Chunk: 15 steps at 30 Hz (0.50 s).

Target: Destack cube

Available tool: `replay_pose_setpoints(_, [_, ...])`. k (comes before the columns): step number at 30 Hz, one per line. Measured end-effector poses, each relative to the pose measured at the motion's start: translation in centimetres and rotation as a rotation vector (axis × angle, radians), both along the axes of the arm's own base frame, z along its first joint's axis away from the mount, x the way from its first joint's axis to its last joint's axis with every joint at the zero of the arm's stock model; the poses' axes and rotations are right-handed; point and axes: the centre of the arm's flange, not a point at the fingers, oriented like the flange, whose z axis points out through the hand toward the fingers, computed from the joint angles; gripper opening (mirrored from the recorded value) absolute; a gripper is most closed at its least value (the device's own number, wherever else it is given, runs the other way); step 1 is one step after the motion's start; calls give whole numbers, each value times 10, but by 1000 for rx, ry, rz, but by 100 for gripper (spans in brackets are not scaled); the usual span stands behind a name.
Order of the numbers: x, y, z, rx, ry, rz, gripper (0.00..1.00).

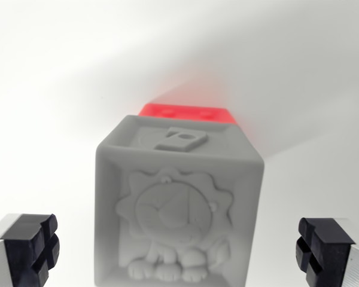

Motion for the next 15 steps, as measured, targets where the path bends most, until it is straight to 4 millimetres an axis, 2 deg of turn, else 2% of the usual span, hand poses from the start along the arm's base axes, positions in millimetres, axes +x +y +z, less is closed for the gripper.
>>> replay_pose_setpoints(6, [0,0,-18,0,1,0,100])
replay_pose_setpoints(14, [-1,0,-30,-1,0,0,100])
replay_pose_setpoints(15, [-1,0,-31,-1,0,0,0])
